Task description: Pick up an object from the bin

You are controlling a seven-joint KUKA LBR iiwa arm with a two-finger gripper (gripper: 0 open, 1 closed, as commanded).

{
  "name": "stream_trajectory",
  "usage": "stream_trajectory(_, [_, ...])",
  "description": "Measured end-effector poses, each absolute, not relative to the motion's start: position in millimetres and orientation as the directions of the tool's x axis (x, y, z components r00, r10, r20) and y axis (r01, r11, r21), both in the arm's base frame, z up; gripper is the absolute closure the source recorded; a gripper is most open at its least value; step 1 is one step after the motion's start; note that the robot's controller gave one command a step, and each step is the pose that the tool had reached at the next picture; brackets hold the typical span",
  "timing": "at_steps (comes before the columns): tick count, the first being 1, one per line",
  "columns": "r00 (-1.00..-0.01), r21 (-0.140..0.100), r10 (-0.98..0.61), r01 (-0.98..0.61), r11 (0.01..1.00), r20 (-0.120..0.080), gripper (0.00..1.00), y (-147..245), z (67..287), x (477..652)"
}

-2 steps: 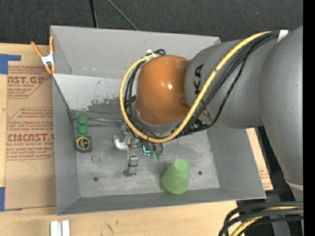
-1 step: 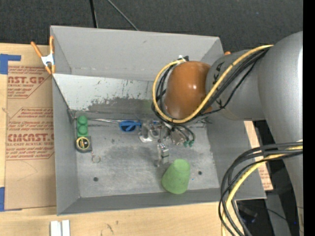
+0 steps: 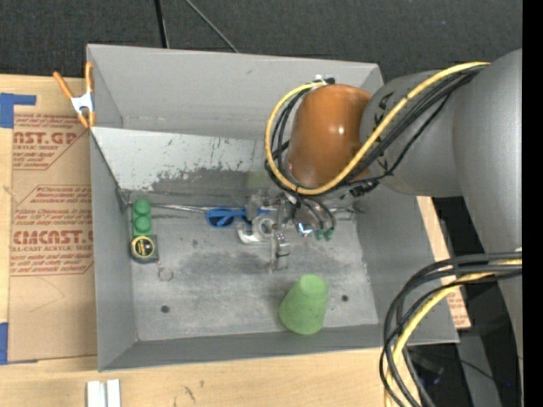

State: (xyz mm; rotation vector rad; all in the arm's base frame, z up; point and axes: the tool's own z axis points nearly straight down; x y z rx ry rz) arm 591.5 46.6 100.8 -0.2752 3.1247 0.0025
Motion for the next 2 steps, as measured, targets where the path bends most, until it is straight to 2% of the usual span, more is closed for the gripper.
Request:
stream_trajectory(1, [-0.989,0.001,0.151,0.151,0.989,-0.001,0.00,51,100,586.4])
stream_trajectory(2, [-0.951,0.002,0.309,0.309,0.951,-0.003,0.00,52,70,594.8])
